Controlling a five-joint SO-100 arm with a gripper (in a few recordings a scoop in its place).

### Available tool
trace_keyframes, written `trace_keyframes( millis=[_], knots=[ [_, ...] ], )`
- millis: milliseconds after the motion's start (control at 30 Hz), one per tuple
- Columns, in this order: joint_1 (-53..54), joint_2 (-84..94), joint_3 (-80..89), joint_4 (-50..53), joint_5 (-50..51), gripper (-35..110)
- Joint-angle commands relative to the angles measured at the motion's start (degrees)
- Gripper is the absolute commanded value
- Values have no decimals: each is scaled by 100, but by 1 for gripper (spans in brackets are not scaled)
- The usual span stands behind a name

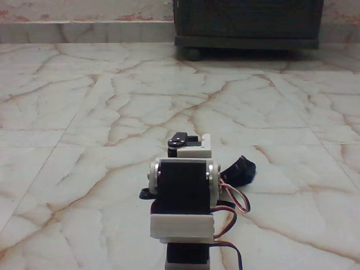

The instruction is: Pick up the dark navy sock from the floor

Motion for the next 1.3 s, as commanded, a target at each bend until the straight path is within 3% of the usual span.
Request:
trace_keyframes(
  millis=[0, 533, 833, 1100, 1267],
  knots=[
    [396, 123, -9, 316, -44, 0],
    [325, -290, -246, 589, 290, 0],
    [132, -1521, -1890, 1573, 1547, 0],
    [35, -2777, -3059, 1714, 2646, 0],
    [105, -3463, -3779, 2742, 3586, 0]
  ],
)
